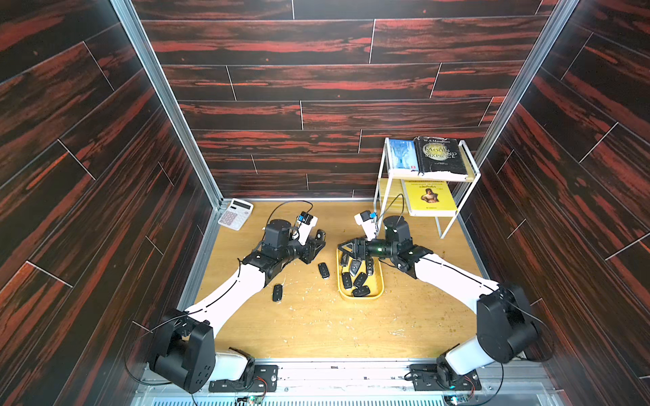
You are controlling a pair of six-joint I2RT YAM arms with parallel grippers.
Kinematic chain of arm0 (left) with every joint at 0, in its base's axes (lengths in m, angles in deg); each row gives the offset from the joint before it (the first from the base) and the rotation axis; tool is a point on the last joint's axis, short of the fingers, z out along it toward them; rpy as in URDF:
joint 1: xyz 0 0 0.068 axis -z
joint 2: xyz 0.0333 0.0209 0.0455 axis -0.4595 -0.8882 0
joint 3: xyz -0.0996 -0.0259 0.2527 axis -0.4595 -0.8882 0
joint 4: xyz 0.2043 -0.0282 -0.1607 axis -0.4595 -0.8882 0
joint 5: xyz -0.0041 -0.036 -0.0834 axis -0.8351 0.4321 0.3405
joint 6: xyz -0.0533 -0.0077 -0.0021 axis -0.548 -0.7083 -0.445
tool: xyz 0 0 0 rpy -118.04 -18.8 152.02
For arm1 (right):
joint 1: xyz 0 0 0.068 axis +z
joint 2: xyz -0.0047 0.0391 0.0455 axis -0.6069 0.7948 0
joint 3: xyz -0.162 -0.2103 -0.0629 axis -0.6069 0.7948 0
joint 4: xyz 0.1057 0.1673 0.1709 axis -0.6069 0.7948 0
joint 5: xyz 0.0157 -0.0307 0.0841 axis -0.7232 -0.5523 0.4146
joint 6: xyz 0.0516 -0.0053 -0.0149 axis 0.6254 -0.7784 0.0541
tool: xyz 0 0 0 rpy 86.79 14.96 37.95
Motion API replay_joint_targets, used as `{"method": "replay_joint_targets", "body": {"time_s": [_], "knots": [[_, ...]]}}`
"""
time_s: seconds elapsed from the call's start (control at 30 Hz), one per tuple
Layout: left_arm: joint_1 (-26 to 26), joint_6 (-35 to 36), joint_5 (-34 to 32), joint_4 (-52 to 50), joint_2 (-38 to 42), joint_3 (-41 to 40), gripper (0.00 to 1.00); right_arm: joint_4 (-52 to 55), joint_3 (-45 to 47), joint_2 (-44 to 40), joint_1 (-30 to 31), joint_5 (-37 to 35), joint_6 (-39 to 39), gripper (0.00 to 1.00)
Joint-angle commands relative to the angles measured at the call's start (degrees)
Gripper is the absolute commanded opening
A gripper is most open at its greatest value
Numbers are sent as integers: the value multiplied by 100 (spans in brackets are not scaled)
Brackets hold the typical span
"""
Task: Place the car key into the storage box
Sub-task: Pick up the car key from the center of the board.
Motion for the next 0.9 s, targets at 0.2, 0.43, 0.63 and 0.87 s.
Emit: {"method": "replay_joint_targets", "body": {"time_s": [0.2,0.43,0.63,0.87], "knots": [[154,336,-140,-140,179,138,39,-775,-671,217,470,-296,252,62],[158,355,-199,-152,166,171,39,-630,-953,448,567,-339,254,55],[171,208,-331,34,217,146,40,-578,-940,425,592,-490,210,52],[207,165,-383,18,200,255,40,-451,-1094,628,606,-409,263,42]]}}
